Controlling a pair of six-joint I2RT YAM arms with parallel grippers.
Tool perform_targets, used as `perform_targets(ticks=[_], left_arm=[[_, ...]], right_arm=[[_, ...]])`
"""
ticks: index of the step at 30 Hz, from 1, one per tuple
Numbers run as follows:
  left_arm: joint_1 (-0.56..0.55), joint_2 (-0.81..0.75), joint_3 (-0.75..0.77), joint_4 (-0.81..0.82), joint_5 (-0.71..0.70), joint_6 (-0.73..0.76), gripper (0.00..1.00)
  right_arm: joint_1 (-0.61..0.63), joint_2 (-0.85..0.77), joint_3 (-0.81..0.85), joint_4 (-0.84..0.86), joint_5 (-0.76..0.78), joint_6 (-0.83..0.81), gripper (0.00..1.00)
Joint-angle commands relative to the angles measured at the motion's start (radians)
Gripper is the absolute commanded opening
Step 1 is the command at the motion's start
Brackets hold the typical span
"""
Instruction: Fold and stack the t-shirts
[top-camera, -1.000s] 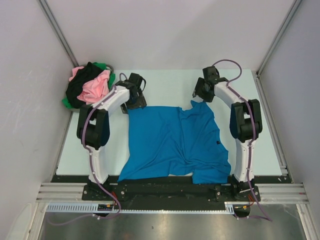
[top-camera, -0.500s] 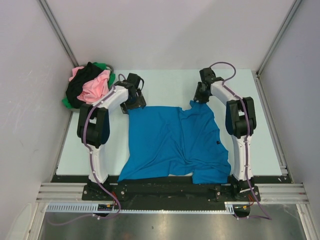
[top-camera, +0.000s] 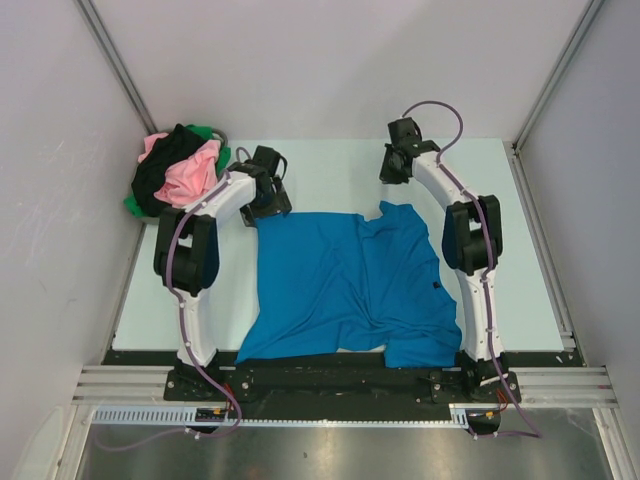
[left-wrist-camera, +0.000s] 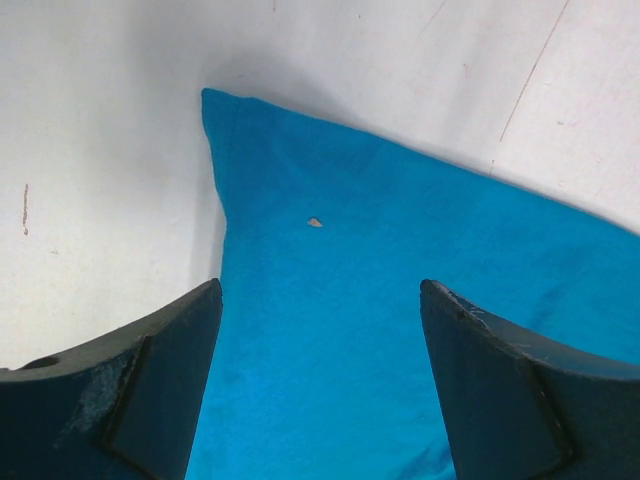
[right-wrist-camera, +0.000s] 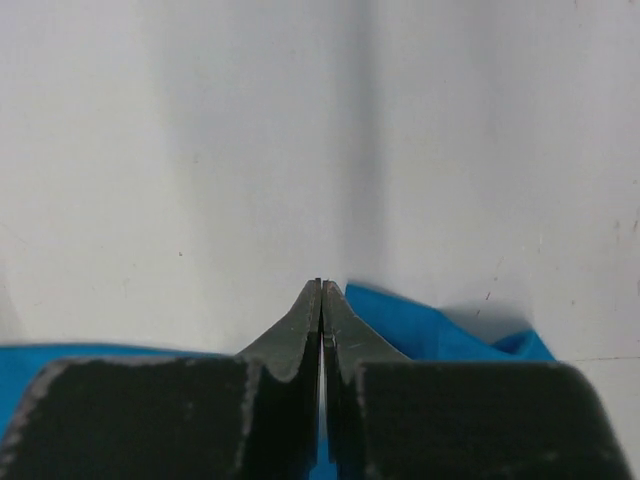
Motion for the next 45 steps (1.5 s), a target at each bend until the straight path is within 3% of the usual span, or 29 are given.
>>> perform_targets(ticks=[1, 2, 5, 9, 16, 32, 34, 38, 45], left_arm=[[0.019, -0.029, -0.018, 0.034, -0.010, 0.022, 0.85], [0.019, -0.026, -0.019, 0.033, -0.007, 0.022, 0.85], [0.020, -0.026, -0.024, 0.034, -0.006, 0.022, 0.85], [0.022, -0.029, -0.041, 0.048, 0.007, 0.016, 0.85], [0.022, -0.029, -0.065, 0.065, 0.017, 0.013, 0.85], [0.032, -0.037, -0.088, 0.076, 0.016, 0.017, 0.86], [0.037, -0.043, -0.096, 0.079, 0.016, 0.017, 0.85], [0.042, -0.052, -0.105, 0.082, 0.019, 0.019, 0.85], [0.052, -0.086, -0.128, 0.094, 0.010, 0.025, 0.85]], right_arm=[[0.037, -0.095, 0.048, -0.003, 0.113, -0.083, 0.19], [0.035, -0.095, 0.047, -0.034, 0.143, -0.084, 0.45], [0.023, -0.101, 0.024, -0.082, 0.174, -0.077, 0.54], [-0.008, -0.163, -0.163, -0.018, 0.138, -0.052, 0.54], [-0.017, -0.149, -0.252, -0.002, 0.102, -0.040, 0.53], [0.033, -0.075, -0.226, 0.006, 0.065, -0.017, 0.51], [0.037, -0.072, -0.233, 0.006, 0.063, -0.011, 0.49], [0.040, -0.061, -0.217, 0.013, 0.064, -0.003, 0.00], [0.136, -0.118, -0.133, 0.082, 0.236, -0.130, 0.00]])
